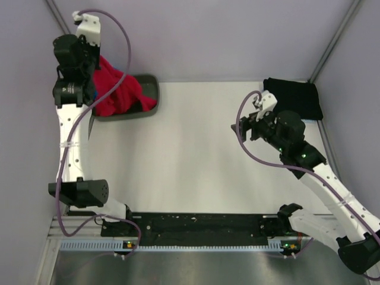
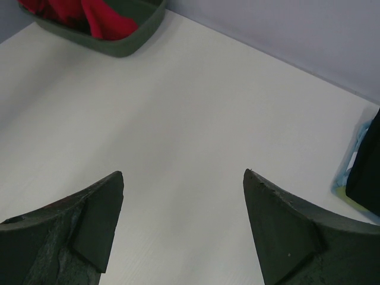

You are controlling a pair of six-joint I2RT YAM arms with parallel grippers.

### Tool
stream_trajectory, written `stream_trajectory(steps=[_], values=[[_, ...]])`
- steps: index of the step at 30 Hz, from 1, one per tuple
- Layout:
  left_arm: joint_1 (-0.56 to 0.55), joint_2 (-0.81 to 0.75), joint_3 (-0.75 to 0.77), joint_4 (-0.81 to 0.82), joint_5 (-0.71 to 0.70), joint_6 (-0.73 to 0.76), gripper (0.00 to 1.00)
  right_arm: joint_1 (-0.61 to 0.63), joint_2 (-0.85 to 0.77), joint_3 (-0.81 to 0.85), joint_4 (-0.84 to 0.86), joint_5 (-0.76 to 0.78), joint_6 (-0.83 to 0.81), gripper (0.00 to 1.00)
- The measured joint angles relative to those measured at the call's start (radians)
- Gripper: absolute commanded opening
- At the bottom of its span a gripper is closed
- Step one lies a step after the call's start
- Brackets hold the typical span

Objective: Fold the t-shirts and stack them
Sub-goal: Move the tshirt to the center of the board

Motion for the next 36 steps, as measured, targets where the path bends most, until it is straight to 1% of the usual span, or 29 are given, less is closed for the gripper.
stream_trajectory(steps=[3,6,9,12,15,20,24,27,30,34,36], values=[[-0.019,-0.039,0.152,-0.039,0.008,0.0,0.0,0.0,-0.02,-0.007,-0.001,-0.005,0.002,0.8],[-0.049,-0.084,0.261,-0.067,0.021,0.0,0.0,0.0,-0.029,-0.013,-0.001,-0.013,0.007,0.8],[-0.115,-0.132,0.356,-0.123,0.033,-0.002,0.0,0.001,-0.029,-0.013,-0.001,-0.023,0.014,0.8],[-0.205,-0.166,0.424,-0.202,0.086,-0.019,0.0,0.001,-0.029,-0.013,-0.001,-0.034,0.034,0.81],[-0.276,-0.188,0.417,-0.267,0.144,-0.041,0.0,0.001,-0.028,-0.013,-0.001,-0.042,0.051,0.83],[-0.399,-0.198,0.267,-0.334,0.204,-0.068,0.0,0.002,-0.026,-0.013,-0.008,-0.066,0.069,0.86],[-0.51,-0.122,0.174,-0.393,0.246,-0.089,0.0,0.002,-0.019,-0.013,-0.04,-0.075,0.077,0.89],[-0.573,-0.046,0.156,-0.444,0.273,-0.102,0.0,0.002,-0.012,-0.013,-0.079,-0.069,0.076,0.91],[-0.604,0.007,0.183,-0.485,0.308,-0.118,0.0,0.002,-0.003,-0.011,-0.132,-0.049,0.071,0.91],[-0.63,0.048,0.34,-0.509,0.302,-0.129,0.0,-0.017,0.015,0.015,-0.208,-0.02,0.066,0.91],[-0.665,0.053,0.439,-0.503,0.27,-0.123,0.0,-0.047,0.02,0.043,-0.238,-0.014,0.068,0.91]])
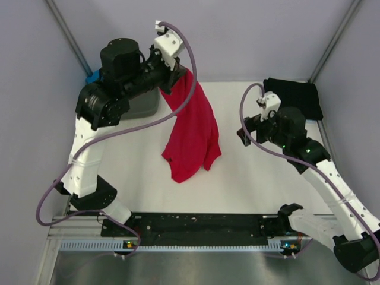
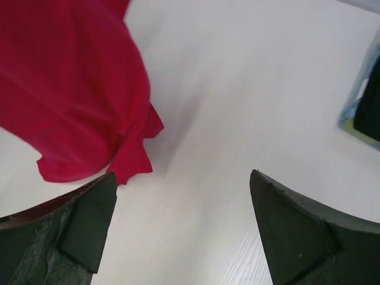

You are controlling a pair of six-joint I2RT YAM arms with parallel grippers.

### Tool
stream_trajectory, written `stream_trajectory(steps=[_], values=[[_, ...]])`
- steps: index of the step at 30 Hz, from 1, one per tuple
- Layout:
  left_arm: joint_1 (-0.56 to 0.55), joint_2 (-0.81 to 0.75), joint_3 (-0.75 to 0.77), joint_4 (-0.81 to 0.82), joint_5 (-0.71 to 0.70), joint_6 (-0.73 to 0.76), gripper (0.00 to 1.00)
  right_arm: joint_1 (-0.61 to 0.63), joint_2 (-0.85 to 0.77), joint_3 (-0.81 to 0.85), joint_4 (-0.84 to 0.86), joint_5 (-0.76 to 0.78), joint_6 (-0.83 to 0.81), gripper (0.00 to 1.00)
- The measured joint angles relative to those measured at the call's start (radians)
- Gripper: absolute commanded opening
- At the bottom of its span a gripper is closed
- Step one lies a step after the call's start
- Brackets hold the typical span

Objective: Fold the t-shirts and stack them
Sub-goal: Move the tshirt to the center of the board

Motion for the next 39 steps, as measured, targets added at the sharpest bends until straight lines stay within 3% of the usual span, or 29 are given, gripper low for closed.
stream_trajectory(steps=[4,8,11,16,21,23,30,33,39], values=[[-0.095,0.0,0.123,0.031,-0.02,0.029,0.0,-0.078,0.0,0.061,-0.023,0.028,0.01,0.92],[-0.117,-0.011,0.091,0.032,-0.009,0.079,0.0,-0.099,-0.005,0.083,-0.046,0.063,0.007,0.91],[-0.071,-0.04,-0.057,0.013,0.032,0.126,0.0,-0.099,-0.005,0.081,-0.082,0.066,0.0,0.88],[0.117,-0.105,-0.446,-0.061,0.108,0.199,0.01,-0.099,0.02,0.054,-0.113,0.049,0.002,0.8],[0.243,-0.182,-0.824,-0.166,0.093,0.333,0.37,-0.083,0.12,0.015,-0.123,0.007,0.027,0.79],[0.237,-0.212,-0.943,-0.235,0.124,0.413,0.59,-0.075,0.177,0.01,-0.131,0.002,0.034,0.78],[0.224,-0.274,-1.266,-0.325,0.164,0.579,0.59,-0.071,0.373,0.034,-0.134,0.006,0.058,0.75],[0.234,-0.28,-1.296,-0.284,0.143,0.537,0.58,-0.071,0.495,0.099,-0.127,0.0,0.069,0.69],[0.311,-0.251,-1.296,-0.024,0.138,0.361,0.58,-0.072,0.725,0.203,-0.084,0.008,0.108,0.59]])
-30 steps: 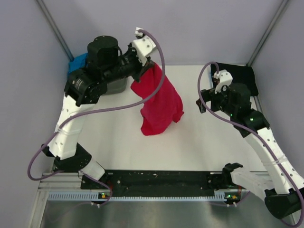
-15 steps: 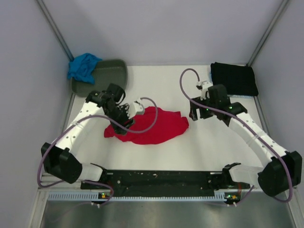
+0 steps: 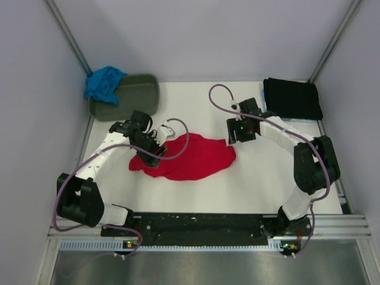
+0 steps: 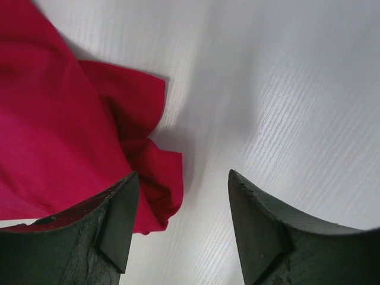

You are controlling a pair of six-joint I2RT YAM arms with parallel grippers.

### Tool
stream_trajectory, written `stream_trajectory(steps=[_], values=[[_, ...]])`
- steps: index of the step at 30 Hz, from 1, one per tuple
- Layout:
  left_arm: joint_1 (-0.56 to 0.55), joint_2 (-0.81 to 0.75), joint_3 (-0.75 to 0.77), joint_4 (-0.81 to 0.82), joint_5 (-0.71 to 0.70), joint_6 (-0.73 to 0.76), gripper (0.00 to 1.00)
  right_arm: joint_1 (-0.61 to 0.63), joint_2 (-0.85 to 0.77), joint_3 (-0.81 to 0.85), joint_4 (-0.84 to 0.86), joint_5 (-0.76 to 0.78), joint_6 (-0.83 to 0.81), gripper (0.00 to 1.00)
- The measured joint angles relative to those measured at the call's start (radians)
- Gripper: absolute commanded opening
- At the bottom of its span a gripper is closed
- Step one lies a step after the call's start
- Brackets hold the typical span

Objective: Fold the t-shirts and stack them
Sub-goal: Move the tshirt to the center of the board, then flatten out the tshirt

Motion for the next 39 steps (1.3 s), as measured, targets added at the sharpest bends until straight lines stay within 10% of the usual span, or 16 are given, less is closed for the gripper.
stream_trajectory(steps=[9,16,19,23,39], values=[[0.007,0.173,-0.001,0.246,0.054,-0.078,0.74,-0.022,0.086,-0.011,0.035,-0.048,0.096,0.54],[0.007,0.296,-0.006,0.317,0.058,-0.067,0.91,-0.027,0.174,-0.022,0.098,-0.145,0.142,0.15],[0.007,0.346,-0.007,0.325,0.058,-0.06,0.75,-0.035,0.178,-0.024,0.106,-0.172,0.144,0.0],[0.007,0.354,-0.007,0.33,0.081,-0.037,0.0,-0.058,0.177,-0.024,0.106,-0.193,0.147,0.0],[0.006,0.437,0.588,0.249,0.111,-0.088,0.0,-0.187,-0.069,0.459,-0.023,-0.104,0.056,0.0]])
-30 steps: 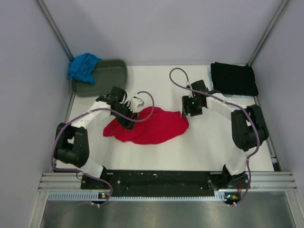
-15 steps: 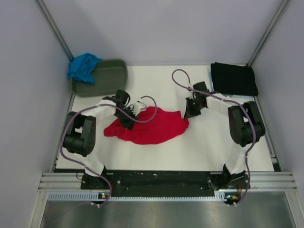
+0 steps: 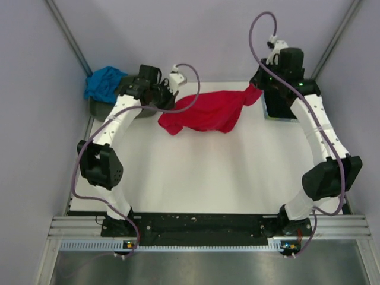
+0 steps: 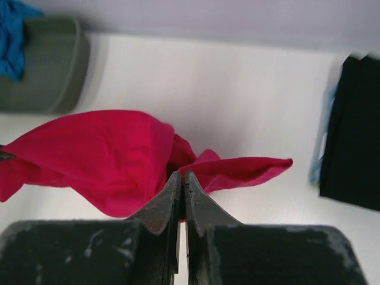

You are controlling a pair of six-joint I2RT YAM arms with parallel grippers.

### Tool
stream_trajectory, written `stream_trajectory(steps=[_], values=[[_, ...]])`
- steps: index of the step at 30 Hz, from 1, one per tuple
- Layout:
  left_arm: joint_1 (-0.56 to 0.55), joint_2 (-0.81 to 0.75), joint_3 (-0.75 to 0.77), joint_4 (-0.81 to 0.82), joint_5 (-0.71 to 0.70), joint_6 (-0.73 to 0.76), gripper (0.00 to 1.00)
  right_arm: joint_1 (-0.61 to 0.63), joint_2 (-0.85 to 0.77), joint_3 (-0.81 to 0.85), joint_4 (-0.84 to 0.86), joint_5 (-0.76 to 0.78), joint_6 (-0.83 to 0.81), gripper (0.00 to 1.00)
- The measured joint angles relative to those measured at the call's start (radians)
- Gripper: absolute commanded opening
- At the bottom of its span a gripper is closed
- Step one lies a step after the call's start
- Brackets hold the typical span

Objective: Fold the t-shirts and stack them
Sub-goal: Flatten out the tshirt

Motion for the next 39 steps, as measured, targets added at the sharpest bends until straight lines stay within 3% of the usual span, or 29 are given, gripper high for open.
stream_trajectory(steps=[6,9,13,18,20,23,24,26,30,35,37,39], values=[[0.0,-0.01,0.269,0.048,-0.054,-0.05,0.0,-0.023,-0.009,0.322,-0.042,0.072,-0.069,0.0],[0.0,-0.06,0.29,0.072,-0.078,-0.051,0.0,-0.023,-0.071,0.343,-0.048,0.105,-0.104,0.0],[-0.002,-0.172,0.147,0.097,-0.054,-0.021,0.0,-0.021,-0.223,0.171,-0.024,0.056,-0.119,0.0],[-0.011,-0.223,-0.099,-0.032,-0.003,0.081,0.0,0.109,-0.405,-0.283,0.005,-0.005,-0.094,0.0],[-0.014,-0.217,-0.2,-0.114,0.003,0.129,0.11,0.207,-0.415,-0.441,-0.003,-0.006,-0.069,0.0],[-0.013,-0.218,-0.338,-0.222,0.01,0.215,0.51,0.354,-0.42,-0.661,-0.009,-0.004,-0.003,0.0],[-0.013,-0.219,-0.382,-0.256,0.014,0.246,0.59,0.403,-0.427,-0.727,-0.013,-0.004,0.024,0.0],[-0.013,-0.221,-0.452,-0.319,0.022,0.303,0.63,0.485,-0.448,-0.832,-0.016,-0.005,0.078,0.0],[-0.013,-0.233,-0.495,-0.399,0.027,0.363,0.67,0.624,-0.455,-0.934,0.0,-0.018,0.153,0.3],[-0.013,-0.242,-0.445,-0.391,0.053,0.352,0.68,0.79,-0.409,-0.943,-0.003,-0.08,0.151,0.57],[-0.013,-0.232,-0.389,-0.373,0.066,0.323,0.67,0.807,-0.419,-0.942,-0.013,-0.088,0.14,0.61],[-0.013,-0.208,-0.322,-0.335,0.08,0.287,0.66,0.777,-0.454,-0.943,-0.024,-0.085,0.139,0.58]])
